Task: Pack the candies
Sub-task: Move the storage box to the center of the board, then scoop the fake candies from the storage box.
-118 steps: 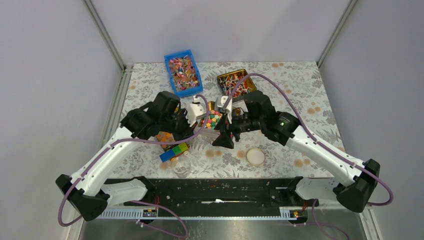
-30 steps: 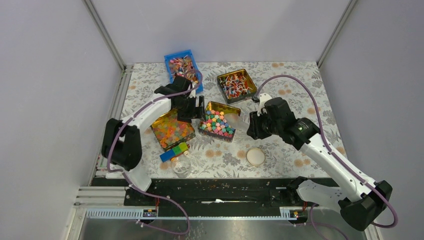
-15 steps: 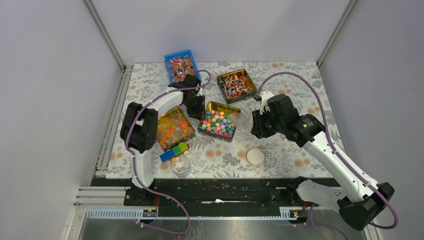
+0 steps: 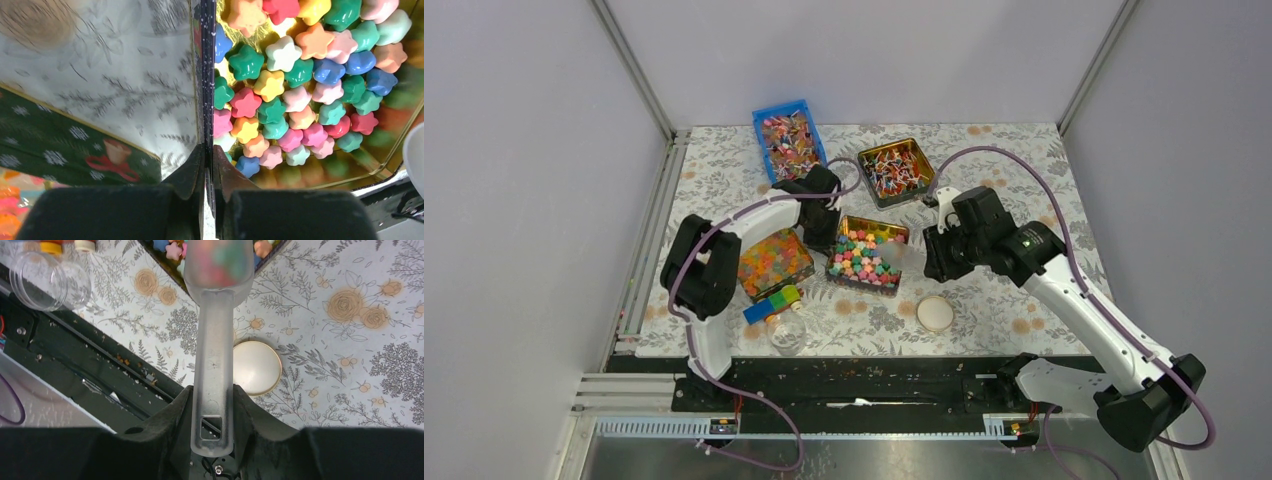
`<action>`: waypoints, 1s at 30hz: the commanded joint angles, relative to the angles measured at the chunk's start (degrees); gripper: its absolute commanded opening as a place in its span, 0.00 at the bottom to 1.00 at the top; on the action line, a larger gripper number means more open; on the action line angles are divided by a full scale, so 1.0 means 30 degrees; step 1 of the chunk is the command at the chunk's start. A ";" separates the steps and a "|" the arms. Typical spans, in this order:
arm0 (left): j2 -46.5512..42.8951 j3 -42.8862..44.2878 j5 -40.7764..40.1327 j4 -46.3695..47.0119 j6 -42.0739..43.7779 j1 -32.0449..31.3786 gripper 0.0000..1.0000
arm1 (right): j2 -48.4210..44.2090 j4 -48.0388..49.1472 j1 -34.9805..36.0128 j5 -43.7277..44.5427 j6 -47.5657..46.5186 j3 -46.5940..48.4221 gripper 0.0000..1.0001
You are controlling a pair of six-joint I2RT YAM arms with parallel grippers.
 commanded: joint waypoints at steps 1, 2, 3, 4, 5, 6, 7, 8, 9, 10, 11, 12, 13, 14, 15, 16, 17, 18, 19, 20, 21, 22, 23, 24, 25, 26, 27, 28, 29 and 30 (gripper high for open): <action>-0.1893 -0.1232 -0.0785 -0.0643 0.0034 -0.0974 0.00 | 0.0356 -0.0860 -0.0091 -0.1490 -0.1147 0.1146 0.00; -0.2111 -0.1511 -0.0904 -0.0645 0.0034 -0.1088 0.00 | 0.0466 -0.1027 -0.0094 -0.1713 -0.1276 0.1211 0.00; -0.2336 -0.1806 -0.1056 -0.0645 0.0034 -0.1139 0.00 | 0.0583 -0.1220 -0.0095 -0.2001 -0.1413 0.1292 0.00; -0.2551 -0.2088 -0.1055 -0.0649 0.0034 -0.1163 0.02 | 0.0714 -0.1391 -0.0106 -0.2378 -0.1599 0.1317 0.00; -0.2758 -0.2318 -0.1036 -0.0646 0.0034 -0.1177 0.09 | 0.0923 -0.1603 -0.0092 -0.2817 -0.1816 0.1335 0.00; -0.2926 -0.2489 -0.0865 -0.0623 0.0034 -0.1175 0.15 | 0.1131 -0.1801 -0.0076 -0.3271 -0.1887 0.1370 0.00; -0.3138 -0.2683 -0.0537 -0.0503 0.0096 -0.1182 0.20 | 0.1332 -0.2031 -0.0067 -0.3712 -0.2328 0.1392 0.00; -0.3355 -0.2890 -0.0096 -0.0334 0.0144 -0.1169 0.24 | 0.1579 -0.2331 -0.0062 -0.3914 -0.2563 0.1483 0.00; -0.3576 -0.3037 0.0248 -0.0196 0.0114 -0.1167 0.27 | 0.1842 -0.2647 -0.0050 -0.4096 -0.2706 0.1597 0.00; -0.3805 -0.3172 0.0537 -0.0091 0.0033 -0.1167 0.29 | 0.2080 -0.2975 0.0024 -0.4200 -0.2852 0.1761 0.00; -0.4006 -0.3348 0.0686 -0.0037 -0.0080 -0.1181 0.31 | 0.2355 -0.3291 0.0089 -0.4158 -0.2958 0.1969 0.00; -0.4181 -0.3424 0.0771 -0.0031 -0.0211 -0.1165 0.31 | 0.2580 -0.3649 0.0163 -0.4009 -0.3081 0.2249 0.00; -0.4346 -0.3558 0.0862 -0.0004 -0.0315 -0.1167 0.31 | 0.2781 -0.3939 0.0234 -0.3856 -0.3137 0.2458 0.00; -0.4465 -0.3754 0.0965 0.0054 -0.0383 -0.1174 0.31 | 0.2945 -0.4177 0.0342 -0.3675 -0.3140 0.2664 0.00; -0.4601 -0.3929 0.1033 0.0160 -0.0480 -0.1175 0.31 | 0.3108 -0.4452 0.0436 -0.3459 -0.3115 0.2895 0.00; -0.4687 -0.4090 0.1133 0.0261 -0.0558 -0.1175 0.30 | 0.3326 -0.4670 0.0558 -0.3234 -0.3079 0.3147 0.00; -0.4724 -0.4183 0.1229 0.0336 -0.0593 -0.1157 0.29 | 0.3555 -0.4949 0.0672 -0.3044 -0.3019 0.3380 0.00; -0.4706 -0.4264 0.1329 0.0375 -0.0608 -0.1180 0.27 | 0.3822 -0.5230 0.0825 -0.2801 -0.2939 0.3658 0.00; -0.4701 -0.4315 0.1335 0.0394 -0.0632 -0.1183 0.24 | 0.4173 -0.5554 0.1034 -0.2606 -0.2899 0.3931 0.00; -0.4663 -0.4310 0.1357 0.0386 -0.0624 -0.1176 0.21 | 0.4474 -0.5913 0.1284 -0.2398 -0.2872 0.4203 0.00; -0.4613 -0.4320 0.1404 0.0379 -0.0620 -0.1183 0.18 | 0.4859 -0.6207 0.1524 -0.2050 -0.2799 0.4511 0.00; -0.4586 -0.4289 0.1454 0.0380 -0.0615 -0.1183 0.15 | 0.5259 -0.6687 0.1789 -0.1769 -0.2746 0.4781 0.00; -0.4539 -0.4263 0.1526 0.0384 -0.0611 -0.1183 0.11 | 0.5635 -0.7014 0.2027 -0.1473 -0.2685 0.5093 0.00; -0.4508 -0.4205 0.1612 0.0381 -0.0611 -0.1183 0.08 | 0.6015 -0.7297 0.2298 -0.1169 -0.2585 0.5362 0.00; -0.4493 -0.4164 0.1677 0.0380 -0.0611 -0.1183 0.05 | 0.6367 -0.7592 0.2497 -0.0915 -0.2449 0.5616 0.00; -0.4461 -0.4130 0.1799 0.0380 -0.0610 -0.1176 0.03 | 0.6682 -0.7838 0.2624 -0.0806 -0.2263 0.5834 0.00; -0.4432 -0.4100 0.1858 0.0366 -0.0596 -0.1183 0.02 | 0.6999 -0.8001 0.2684 -0.0742 -0.2123 0.6012 0.00; -0.4410 -0.4008 0.1910 0.0269 -0.0583 -0.1183 0.01 | 0.7292 -0.8200 0.2768 -0.0653 -0.1651 0.6206 0.00; -0.4378 -0.3920 0.1956 0.0176 -0.0567 -0.1180 0.00 | 0.7588 -0.8383 0.2845 -0.0543 -0.1358 0.6388 0.00; -0.4348 -0.3850 0.2002 0.0109 -0.0554 -0.1176 0.00 | 0.7918 -0.8589 0.3001 -0.0353 -0.1167 0.6590 0.00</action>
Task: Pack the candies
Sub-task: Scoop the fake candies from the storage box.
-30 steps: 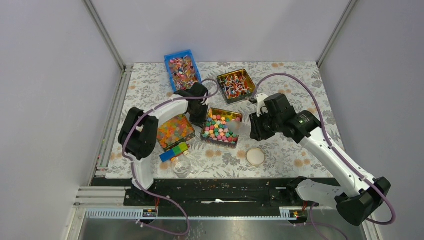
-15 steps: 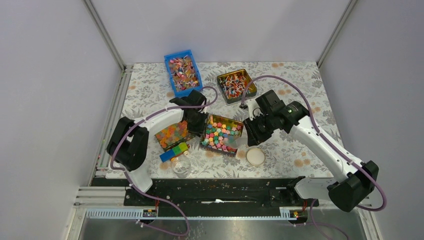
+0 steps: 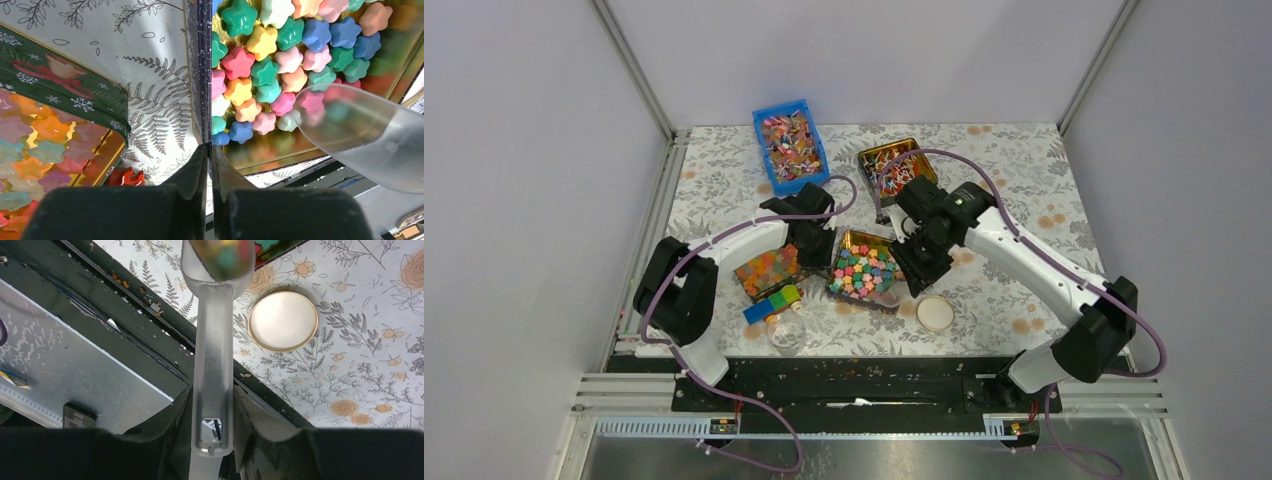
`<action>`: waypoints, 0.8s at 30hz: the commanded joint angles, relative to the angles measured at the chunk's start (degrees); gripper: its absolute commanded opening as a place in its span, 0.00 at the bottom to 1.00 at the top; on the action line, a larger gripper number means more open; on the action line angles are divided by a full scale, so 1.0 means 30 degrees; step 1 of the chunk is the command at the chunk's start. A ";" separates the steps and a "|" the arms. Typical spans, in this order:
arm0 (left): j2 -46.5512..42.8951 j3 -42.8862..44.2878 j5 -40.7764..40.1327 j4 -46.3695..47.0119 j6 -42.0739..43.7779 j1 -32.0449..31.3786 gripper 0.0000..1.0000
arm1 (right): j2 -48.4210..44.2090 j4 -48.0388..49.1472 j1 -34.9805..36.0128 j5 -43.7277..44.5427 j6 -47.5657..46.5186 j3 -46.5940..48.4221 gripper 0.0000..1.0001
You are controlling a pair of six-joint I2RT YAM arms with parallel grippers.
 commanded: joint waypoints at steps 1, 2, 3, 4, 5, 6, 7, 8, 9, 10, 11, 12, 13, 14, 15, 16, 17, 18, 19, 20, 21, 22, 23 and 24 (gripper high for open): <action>-0.0166 0.0505 0.1032 0.0290 -0.0100 -0.0017 0.00 | 0.1174 -0.2073 0.0628 0.1366 0.1174 0.1392 0.00; -0.0146 0.0556 0.1079 0.0250 -0.0113 -0.0040 0.00 | 0.1514 -0.2246 0.0796 0.1733 0.1296 0.1581 0.00; -0.0125 0.0606 0.1154 0.0226 -0.0115 -0.0039 0.00 | 0.1824 -0.2338 0.0905 0.1973 0.1421 0.1682 0.00; -0.0093 0.0638 0.1215 0.0205 -0.0129 -0.0039 0.00 | 0.2108 -0.2327 0.0959 0.2131 0.1525 0.1749 0.00; -0.0064 0.0667 0.1259 0.0195 -0.0158 -0.0046 0.00 | 0.2447 -0.2300 0.1003 0.2220 0.1655 0.1846 0.00; -0.0020 0.0668 0.1338 0.0209 -0.0179 -0.0047 0.00 | 0.2669 -0.2220 0.1001 0.2310 0.1782 0.1964 0.00; -0.0003 0.0667 0.1373 0.0196 -0.0240 -0.0062 0.00 | 0.2917 -0.2158 0.1019 0.2418 0.1848 0.2048 0.00; 0.0025 0.0671 0.1418 0.0209 -0.0295 -0.0090 0.00 | 0.3083 -0.1997 0.1029 0.2494 0.1933 0.2107 0.00; 0.0028 0.0624 0.1460 0.0207 -0.0331 -0.0102 0.00 | 0.3203 -0.1812 0.1019 0.2555 0.2017 0.2110 0.00; 0.0001 0.0633 0.1517 0.0210 -0.0395 -0.0148 0.00 | 0.3269 -0.1511 0.0995 0.2566 0.2119 0.2074 0.00; -0.0041 0.0626 0.1524 0.0211 -0.0468 -0.0177 0.00 | 0.3325 -0.1158 0.1018 0.2494 0.2231 0.1971 0.00; -0.0057 0.0622 0.1539 0.0209 -0.0540 -0.0217 0.00 | 0.3387 -0.0825 0.1017 0.2295 0.2304 0.1877 0.00; -0.0081 0.0625 0.1574 0.0203 -0.0600 -0.0244 0.00 | 0.3472 -0.0508 0.1014 0.2145 0.2371 0.1781 0.00; -0.0102 0.0626 0.1582 0.0199 -0.0699 -0.0273 0.00 | 0.3621 -0.0143 0.1006 0.1984 0.2435 0.1670 0.00; -0.0131 0.0633 0.1602 0.0209 -0.0788 -0.0273 0.00 | 0.3746 0.0090 0.1001 0.1832 0.2483 0.1554 0.00; -0.0145 0.0656 0.1648 0.0210 -0.0876 -0.0306 0.00 | 0.3912 0.0331 0.1019 0.1740 0.2525 0.1448 0.00; -0.0169 0.0677 0.1669 0.0211 -0.0957 -0.0336 0.00 | 0.4087 0.0508 0.1017 0.1629 0.2553 0.1325 0.00; -0.0201 0.0674 0.1689 0.0233 -0.1081 -0.0361 0.00 | 0.4280 0.0695 0.1010 0.1495 0.2527 0.1243 0.00; -0.0246 0.0694 0.1717 0.0239 -0.1129 -0.0379 0.00 | 0.4510 0.0872 0.1002 0.1350 0.2488 0.1186 0.00; -0.0277 0.0700 0.1710 0.0265 -0.1201 -0.0437 0.00 | 0.4659 0.1008 0.1001 0.1222 0.2361 0.1160 0.00; -0.0314 0.0697 0.1709 0.0309 -0.1287 -0.0469 0.00 | 0.4759 0.1215 0.1011 0.1081 0.2250 0.1098 0.00; -0.0307 0.0700 0.1731 0.0340 -0.1349 -0.0510 0.00 | 0.4874 0.1398 0.1002 0.1083 0.2130 0.1037 0.00; -0.0306 0.0686 0.1723 0.0377 -0.1408 -0.0555 0.00 | 0.5042 0.1491 0.1019 0.1174 0.1972 0.1116 0.00; -0.0343 0.0706 0.1714 0.0385 -0.1452 -0.0594 0.00 | 0.5213 0.1565 0.1014 0.1251 0.1824 0.1166 0.00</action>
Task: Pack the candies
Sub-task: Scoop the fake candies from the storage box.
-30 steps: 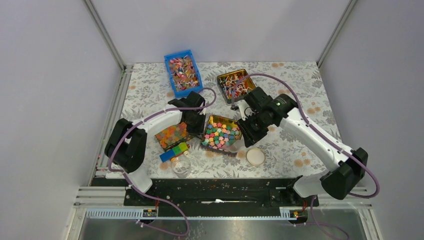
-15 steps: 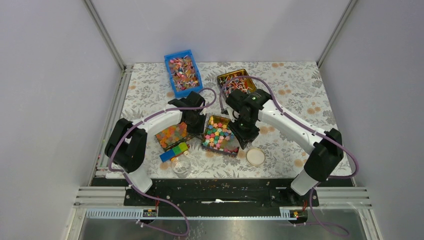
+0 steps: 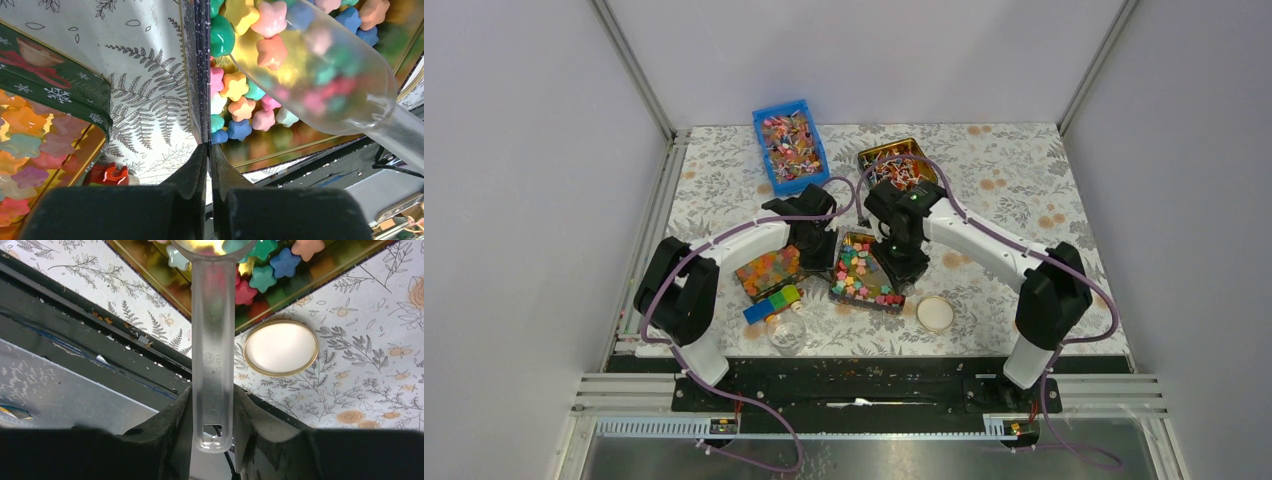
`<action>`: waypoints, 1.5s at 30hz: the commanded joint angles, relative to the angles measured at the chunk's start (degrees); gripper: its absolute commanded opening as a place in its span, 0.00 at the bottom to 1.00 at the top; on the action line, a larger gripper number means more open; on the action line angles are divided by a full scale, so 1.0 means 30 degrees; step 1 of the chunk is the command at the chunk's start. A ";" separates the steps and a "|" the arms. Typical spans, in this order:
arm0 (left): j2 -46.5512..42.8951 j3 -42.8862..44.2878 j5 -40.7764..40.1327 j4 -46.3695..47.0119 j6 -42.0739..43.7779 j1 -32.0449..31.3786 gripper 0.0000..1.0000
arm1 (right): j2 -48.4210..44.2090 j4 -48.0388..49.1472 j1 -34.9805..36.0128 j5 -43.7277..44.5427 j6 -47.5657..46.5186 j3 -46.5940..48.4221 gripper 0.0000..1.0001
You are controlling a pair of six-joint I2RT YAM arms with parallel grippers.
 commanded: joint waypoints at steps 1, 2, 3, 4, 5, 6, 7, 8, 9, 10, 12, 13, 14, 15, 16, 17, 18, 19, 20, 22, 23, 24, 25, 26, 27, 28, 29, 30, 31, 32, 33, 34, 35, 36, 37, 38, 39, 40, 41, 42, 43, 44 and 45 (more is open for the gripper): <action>-0.0369 0.0702 0.1225 0.0532 -0.0591 -0.0381 0.00 | 0.0868 0.0733 0.0124 -0.0276 -0.0431 -0.0008 0.00; -0.0367 0.0730 0.1220 0.0532 -0.0642 -0.0428 0.00 | 0.1077 0.0812 0.0097 -0.0226 -0.0520 0.0071 0.00; -0.0367 0.0745 0.1215 0.0561 -0.0699 -0.0470 0.00 | 0.1312 0.0896 0.0108 -0.0187 -0.0572 0.0114 0.00; -0.0389 0.0750 0.1215 0.0569 -0.0765 -0.0548 0.00 | 0.1535 0.1074 0.0095 -0.0179 -0.0600 0.0104 0.00; -0.0410 0.0733 0.1182 0.0595 -0.0839 -0.0603 0.00 | 0.1750 0.1265 0.0104 -0.0178 -0.0633 0.0081 0.00; -0.0464 0.0705 0.1225 0.0657 -0.0926 -0.0646 0.00 | 0.1960 0.1429 0.0116 -0.0093 -0.0663 0.0078 0.00; -0.0522 0.0657 0.1223 0.0713 -0.1028 -0.0677 0.00 | 0.2169 0.1603 0.0077 0.0009 -0.0722 0.0038 0.00; -0.0536 0.0604 0.1234 0.0789 -0.1129 -0.0725 0.00 | 0.2298 0.1815 0.0080 0.0135 -0.0747 -0.0063 0.00; -0.0582 0.0586 0.1257 0.0835 -0.1218 -0.0764 0.00 | 0.2442 0.2046 0.0036 0.0268 -0.0780 -0.0159 0.00; -0.0643 0.0544 0.1249 0.0874 -0.1306 -0.0787 0.00 | 0.2526 0.2346 0.0027 0.0413 -0.0820 -0.0336 0.00; -0.0661 0.0511 0.1275 0.0980 -0.1481 -0.0853 0.00 | 0.2607 0.3121 -0.0039 0.0680 -0.0997 -0.0848 0.00; -0.0696 0.0494 0.1288 0.1020 -0.1548 -0.0860 0.00 | 0.2594 0.3638 -0.0074 0.0827 -0.1166 -0.1206 0.00; -0.0727 0.0477 0.1323 0.1069 -0.1644 -0.0876 0.00 | 0.2530 0.4131 -0.0100 0.0955 -0.1359 -0.1591 0.00; -0.0749 0.0464 0.1331 0.1101 -0.1696 -0.0889 0.00 | 0.2445 0.4721 -0.0100 0.1077 -0.1570 -0.2039 0.00; -0.0781 0.0441 0.1324 0.1116 -0.1750 -0.0891 0.00 | 0.2318 0.5218 -0.0096 0.1232 -0.1736 -0.2428 0.00; -0.0840 0.0390 0.1298 0.1118 -0.1786 -0.0876 0.00 | 0.2192 0.5760 -0.0129 0.1328 -0.1848 -0.2868 0.00; -0.0880 0.0384 0.1254 0.1133 -0.1824 -0.0889 0.00 | 0.1937 0.6319 -0.0133 0.1344 -0.1847 -0.3312 0.00; -0.0925 0.0357 0.1209 0.1145 -0.1847 -0.0891 0.00 | -0.2573 0.6722 -0.0148 0.1371 -0.2173 -0.3616 0.00; -0.0964 0.0317 0.1159 0.1169 -0.1876 -0.0883 0.00 | 0.1049 0.7029 -0.0148 0.1415 -0.2232 -0.3830 0.00; -0.1057 0.0278 0.0986 0.1168 -0.1914 -0.0890 0.00 | 0.1173 0.7615 -0.0222 0.1710 -0.2423 -0.4339 0.00; -0.1102 0.0242 0.0926 0.1212 -0.1968 -0.0891 0.00 | 0.0994 0.7931 -0.0262 0.1750 -0.2450 -0.4594 0.00; -0.1092 0.0211 0.0951 0.1269 -0.2004 -0.0869 0.00 | 0.0858 0.8095 -0.0296 0.1624 -0.2454 -0.4765 0.00; -0.1080 0.0226 0.0944 0.1291 -0.2034 -0.0881 0.01 | 0.0826 0.8101 -0.0340 0.1373 -0.2480 -0.4827 0.00; -0.1067 0.0242 0.0924 0.1312 -0.2060 -0.0876 0.03 | 0.0782 0.8105 -0.0342 0.1067 -0.2509 -0.4882 0.00; -0.1022 0.0285 0.0933 0.1322 -0.2082 -0.0882 0.05 | 0.0707 0.8088 -0.0324 0.0780 -0.2512 -0.4926 0.00; -0.1053 0.0330 0.0919 0.1319 -0.2095 -0.0890 0.08 | 0.0643 0.7957 -0.0340 0.0612 -0.2513 -0.4935 0.00; -0.1101 0.0347 0.0848 0.1323 -0.2097 -0.0891 0.11 | 0.0525 0.7893 -0.0324 0.0514 -0.2513 -0.4976 0.00; -0.1147 0.0397 0.0799 0.1323 -0.2119 -0.0883 0.14 | 0.0393 0.7728 -0.0337 0.0499 -0.2513 -0.4992 0.00; -0.1178 0.0429 0.0727 0.1323 -0.2126 -0.0890 0.18 | 0.0248 0.7601 -0.0309 0.0497 -0.2487 -0.5009 0.00; -0.1230 0.0454 0.0659 0.1308 -0.2126 -0.0872 0.22 | 0.0087 0.7505 -0.0338 0.0482 -0.2462 -0.5008 0.00; -0.1291 0.0515 0.0581 0.1307 -0.2126 -0.0859 0.26 | -0.0039 0.7320 -0.0342 0.0454 -0.2455 -0.4974 0.00; -0.1361 0.0542 0.0531 0.1321 -0.2126 -0.0861 0.30 | -0.0187 0.7158 -0.0328 0.0403 -0.2440 -0.4945 0.00; -0.1472 0.0553 0.0470 0.1323 -0.2126 -0.0847 0.34 | -0.0352 0.7101 -0.0322 0.0360 -0.2412 -0.4956 0.00; -0.1556 0.0573 0.0422 0.1316 -0.2126 -0.0816 0.38 | -0.0552 0.6992 -0.0333 0.0325 -0.2383 -0.4939 0.00; -0.1676 0.0579 0.0357 0.1322 -0.2112 -0.0815 0.41 | -0.0752 0.6945 -0.0323 0.0321 -0.2346 -0.4929 0.00; -0.1834 0.0583 0.0291 0.1308 -0.2125 -0.0804 0.43 | -0.0913 0.6807 -0.0325 0.0310 -0.2338 -0.4847 0.00; -0.1993 0.0558 0.0239 0.1343 -0.2104 -0.0763 0.44 | -0.1080 0.6662 -0.0340 0.0319 -0.2315 -0.4760 0.00; -0.2141 0.0515 0.0177 0.1366 -0.2098 -0.0732 0.46 | -0.1267 0.6534 -0.0317 0.0280 -0.2228 -0.4687 0.00; -0.2321 0.0425 0.0089 0.1394 -0.2097 -0.0681 0.46 | -0.1380 0.6350 -0.0317 0.0202 -0.2206 -0.4597 0.00; -0.2541 0.0344 0.0041 0.1449 -0.2119 -0.0619 0.48 | -0.1511 0.6228 -0.0299 0.0115 -0.2156 -0.4520 0.00; -0.2784 0.0224 -0.0012 0.1544 -0.2166 -0.0538 0.48 | -0.1619 0.6077 -0.0293 0.0068 -0.2120 -0.4460 0.00; -0.3024 0.0070 -0.0026 0.1644 -0.2219 -0.0437 0.49 | -0.1750 0.5959 -0.0314 0.0011 -0.2083 -0.4426 0.00; -0.3395 -0.0081 -0.0035 0.1781 -0.2274 -0.0329 0.50 | -0.1858 0.5824 -0.0335 -0.0029 -0.2075 -0.4411 0.00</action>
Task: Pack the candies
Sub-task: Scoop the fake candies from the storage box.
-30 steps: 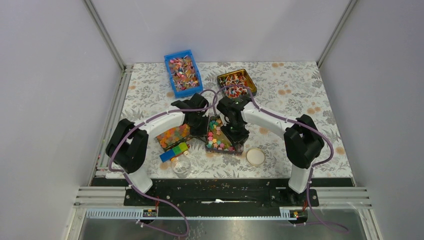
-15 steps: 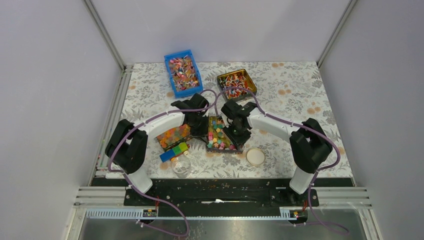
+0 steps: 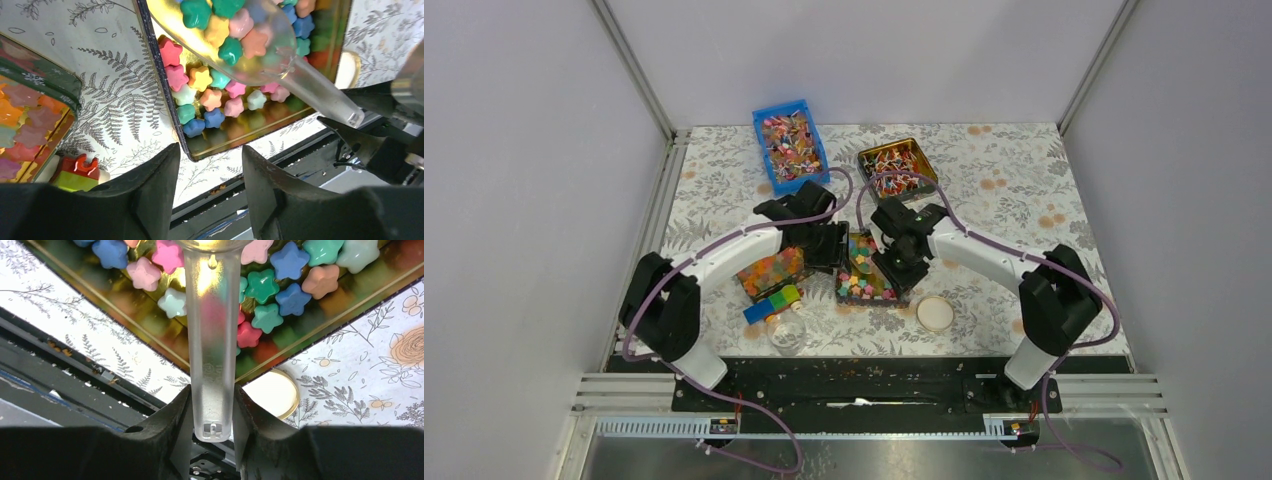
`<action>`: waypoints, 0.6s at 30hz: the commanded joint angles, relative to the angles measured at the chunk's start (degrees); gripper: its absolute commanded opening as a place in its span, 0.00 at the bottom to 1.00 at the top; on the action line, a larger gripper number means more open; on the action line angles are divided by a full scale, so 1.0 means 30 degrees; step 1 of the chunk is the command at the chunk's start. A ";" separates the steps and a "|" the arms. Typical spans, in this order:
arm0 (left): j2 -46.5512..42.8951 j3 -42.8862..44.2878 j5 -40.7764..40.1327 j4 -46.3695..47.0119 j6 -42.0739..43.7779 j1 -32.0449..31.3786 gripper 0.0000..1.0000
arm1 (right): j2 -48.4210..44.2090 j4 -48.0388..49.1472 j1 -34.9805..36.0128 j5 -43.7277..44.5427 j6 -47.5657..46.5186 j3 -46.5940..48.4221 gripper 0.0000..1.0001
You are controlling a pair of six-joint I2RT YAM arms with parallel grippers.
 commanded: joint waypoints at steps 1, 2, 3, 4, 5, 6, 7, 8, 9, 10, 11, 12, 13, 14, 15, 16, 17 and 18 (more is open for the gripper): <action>-0.1996 -0.0228 -0.0032 0.1256 -0.0299 0.0443 0.50 | -0.1391 -0.0580 -0.0003 -0.0909 -0.0063 0.0476 0.00; -0.2328 -0.0449 -0.0007 0.1424 -0.0380 0.0639 0.50 | -0.1546 -0.0661 0.0005 -0.0938 -0.0063 0.0445 0.00; -0.2666 -0.0638 0.0037 0.1675 -0.0467 0.0813 0.50 | -0.1646 -0.0788 0.0003 -0.0956 -0.0063 0.0430 0.00; -0.3020 -0.0874 0.0156 0.1828 -0.0555 0.0988 0.51 | -0.1797 -0.0969 -0.0020 -0.0969 -0.0063 0.0435 0.00; -0.3423 -0.1105 0.0237 0.2001 -0.0643 0.1190 0.51 | -0.1911 -0.1116 -0.0030 -0.0971 -0.0063 0.0436 0.00; -0.3872 -0.1309 0.0283 0.2140 -0.0691 0.1383 0.51 | -0.2054 -0.1329 -0.0005 -0.0949 -0.0063 0.0461 0.00; -0.4243 -0.1522 0.0333 0.2234 -0.0741 0.1554 0.53 | -0.2200 -0.1491 -0.0010 -0.0943 -0.0063 0.0465 0.00; -0.4693 -0.1720 0.0391 0.2286 -0.0758 0.1769 0.53 | -0.2346 -0.1707 -0.0018 -0.0942 -0.0085 0.0465 0.00; -0.5133 -0.1958 0.0449 0.2326 -0.0786 0.1954 0.54 | -0.2493 -0.1882 -0.0004 -0.0927 -0.0117 0.0461 0.00; -0.5555 -0.2167 0.0504 0.2309 -0.0789 0.2196 0.55 | -0.2661 -0.2029 -0.0017 -0.0915 -0.0161 0.0472 0.00; -0.5999 -0.2465 0.0595 0.2226 -0.0790 0.2406 0.55 | -0.2796 -0.2230 -0.0011 -0.0913 -0.0218 0.0492 0.00; -0.6373 -0.2706 0.0720 0.2062 -0.0749 0.2678 0.55 | -0.2941 -0.2406 -0.0007 -0.0891 -0.0276 0.0520 0.00; -0.6852 -0.2930 0.0805 0.1781 -0.0697 0.2939 0.55 | -0.3102 -0.2570 0.0001 -0.0884 -0.0335 0.0545 0.00; -0.7297 -0.3167 0.0856 0.1475 -0.0558 0.3217 0.55 | -0.3239 -0.2759 -0.0009 -0.0884 -0.0415 0.0574 0.00; -0.7762 -0.3427 0.0859 0.1027 -0.0380 0.3545 0.55 | -0.3373 -0.2948 -0.0017 -0.0883 -0.0480 0.0581 0.00; -0.8282 -0.3665 0.0881 0.0528 -0.0251 0.3878 0.55 | -0.3500 -0.3118 0.0000 -0.0880 -0.0547 0.0633 0.00; -0.8794 -0.3885 0.0921 -0.0007 -0.0107 0.4316 0.55 | -0.3618 -0.3260 0.0006 -0.0879 -0.0621 0.0640 0.00; -0.9312 -0.4019 0.0815 -0.0686 0.0035 0.4700 0.55 | -0.3696 -0.3413 0.0006 -0.0898 -0.0709 0.0648 0.00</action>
